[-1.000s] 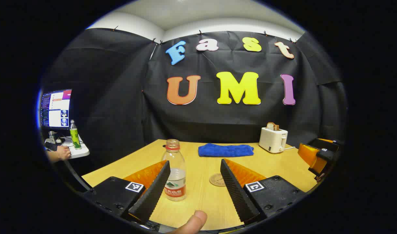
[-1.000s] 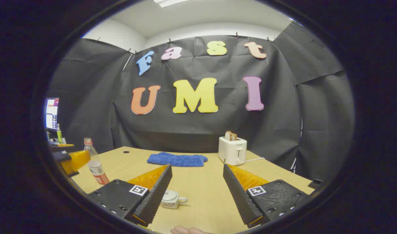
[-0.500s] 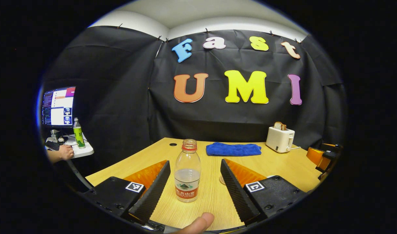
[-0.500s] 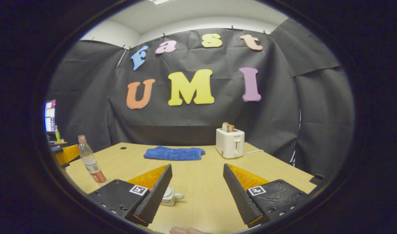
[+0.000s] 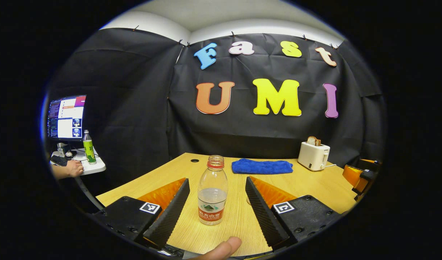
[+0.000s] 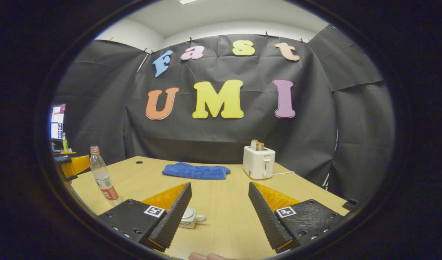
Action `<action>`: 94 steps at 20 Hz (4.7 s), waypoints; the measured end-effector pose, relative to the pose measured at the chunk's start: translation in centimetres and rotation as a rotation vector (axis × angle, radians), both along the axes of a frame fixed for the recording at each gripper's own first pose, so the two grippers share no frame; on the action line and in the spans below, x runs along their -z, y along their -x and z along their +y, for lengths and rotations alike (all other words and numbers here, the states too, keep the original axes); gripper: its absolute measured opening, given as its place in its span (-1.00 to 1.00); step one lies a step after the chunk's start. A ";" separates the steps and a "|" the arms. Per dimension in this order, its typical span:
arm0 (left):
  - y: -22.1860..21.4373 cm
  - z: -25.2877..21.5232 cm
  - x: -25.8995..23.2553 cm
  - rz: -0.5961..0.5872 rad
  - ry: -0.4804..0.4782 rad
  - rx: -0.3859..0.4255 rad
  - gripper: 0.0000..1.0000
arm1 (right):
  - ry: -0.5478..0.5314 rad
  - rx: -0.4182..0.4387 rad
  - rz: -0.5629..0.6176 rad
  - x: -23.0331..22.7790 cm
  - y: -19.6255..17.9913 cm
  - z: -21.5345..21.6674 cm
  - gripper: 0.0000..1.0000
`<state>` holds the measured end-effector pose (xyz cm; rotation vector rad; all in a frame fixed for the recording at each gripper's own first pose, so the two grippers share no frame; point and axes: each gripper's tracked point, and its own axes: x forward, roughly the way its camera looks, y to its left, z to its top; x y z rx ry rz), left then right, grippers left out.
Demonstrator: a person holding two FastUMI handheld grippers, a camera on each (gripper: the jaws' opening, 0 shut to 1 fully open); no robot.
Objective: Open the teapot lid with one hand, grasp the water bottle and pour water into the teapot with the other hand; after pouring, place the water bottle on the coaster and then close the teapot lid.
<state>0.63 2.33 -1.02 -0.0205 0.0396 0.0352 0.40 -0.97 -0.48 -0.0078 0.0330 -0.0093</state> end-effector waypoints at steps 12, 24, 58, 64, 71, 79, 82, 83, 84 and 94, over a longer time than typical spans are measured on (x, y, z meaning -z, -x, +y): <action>-0.2 -0.2 0.5 0.011 -0.022 0.013 0.95 | 0.009 -0.060 0.014 2.2 -1.7 2.4 0.91; -1.2 0.4 2.1 0.049 -0.036 0.003 0.95 | 0.027 -0.167 0.120 9.0 -6.7 8.6 0.80; -8.0 2.2 9.8 0.072 0.047 0.126 0.96 | 0.132 -0.210 -0.046 2.6 -2.8 6.9 -1.00; -8.0 1.7 8.3 0.002 0.025 0.148 0.94 | 0.141 -0.201 -0.071 1.7 -1.9 5.7 -1.00; -8.0 1.6 8.4 0.004 -0.051 0.140 0.59 | 0.130 -0.184 -0.071 1.3 -1.4 4.2 -1.00; -6.9 -0.2 6.0 0.021 -0.214 0.129 0.55 | 0.099 -0.117 -0.060 0.4 -2.1 0.2 -1.00; -6.6 -0.9 5.5 0.039 -0.320 0.126 0.55 | 0.083 -0.093 -0.054 0.1 -2.4 -1.4 -1.00; -6.7 -1.3 5.3 0.041 -0.357 0.131 0.55 | 0.080 -0.085 -0.052 0.0 -2.5 -1.9 -1.00; -7.0 -2.0 5.1 0.046 -0.406 0.135 0.55 | 0.080 -0.075 -0.052 -0.1 -2.6 -2.5 -1.00; -8.4 -5.6 5.9 0.142 -0.875 0.169 0.53 | 0.022 0.006 -0.021 -0.5 -3.3 -7.9 -1.00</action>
